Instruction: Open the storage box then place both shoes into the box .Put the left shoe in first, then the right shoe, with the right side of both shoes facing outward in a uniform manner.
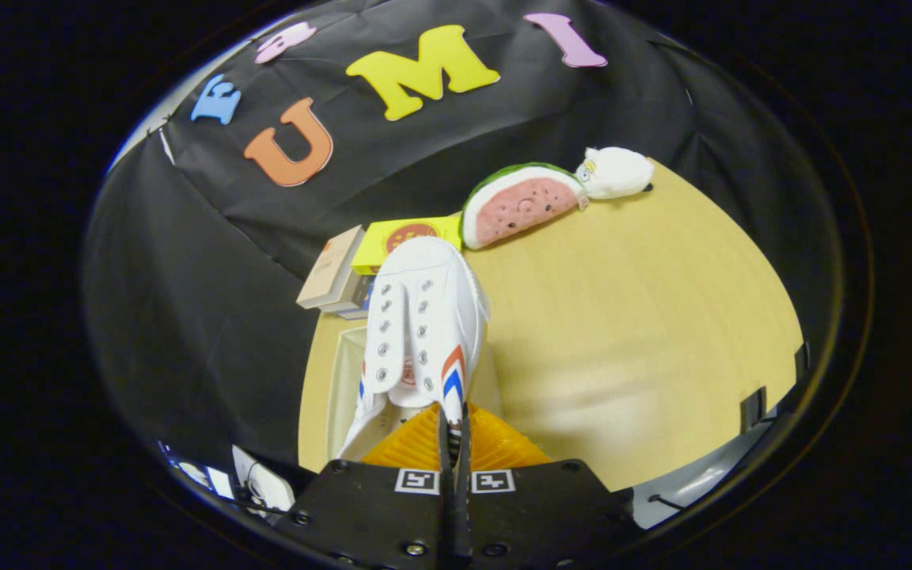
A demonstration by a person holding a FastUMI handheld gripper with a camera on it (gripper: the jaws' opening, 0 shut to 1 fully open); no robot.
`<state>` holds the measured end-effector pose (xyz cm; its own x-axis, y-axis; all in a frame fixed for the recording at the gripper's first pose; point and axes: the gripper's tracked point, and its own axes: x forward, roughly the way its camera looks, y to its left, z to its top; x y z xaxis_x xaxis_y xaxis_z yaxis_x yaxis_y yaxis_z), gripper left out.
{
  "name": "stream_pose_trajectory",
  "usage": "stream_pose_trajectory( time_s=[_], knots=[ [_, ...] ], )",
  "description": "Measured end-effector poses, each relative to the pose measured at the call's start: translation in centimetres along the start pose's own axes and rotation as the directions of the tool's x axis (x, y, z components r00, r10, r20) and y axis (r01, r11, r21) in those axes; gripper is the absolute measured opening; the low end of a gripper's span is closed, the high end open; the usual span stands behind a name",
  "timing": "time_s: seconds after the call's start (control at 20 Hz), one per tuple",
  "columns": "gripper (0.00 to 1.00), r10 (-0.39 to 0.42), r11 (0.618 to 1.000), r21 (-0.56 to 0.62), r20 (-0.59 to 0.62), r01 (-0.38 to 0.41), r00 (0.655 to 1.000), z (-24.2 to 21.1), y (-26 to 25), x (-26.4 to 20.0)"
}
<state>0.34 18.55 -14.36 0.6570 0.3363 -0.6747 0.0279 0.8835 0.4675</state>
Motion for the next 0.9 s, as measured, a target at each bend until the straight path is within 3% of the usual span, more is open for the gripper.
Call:
stream_pose_trajectory(
  time_s=[0.2, 0.65, 0.9],
  knots=[
    [0.00, -0.022, 0.999, -0.023, -0.005, 0.022, 1.000, -2.2, 2.6, 2.6],
    [0.00, -0.142, 0.988, -0.065, -0.002, 0.142, 0.990, -4.4, 1.2, 6.7],
    [0.00, -0.137, 0.987, -0.081, 0.016, 0.138, 0.990, -4.4, 1.3, 7.2]
  ],
)
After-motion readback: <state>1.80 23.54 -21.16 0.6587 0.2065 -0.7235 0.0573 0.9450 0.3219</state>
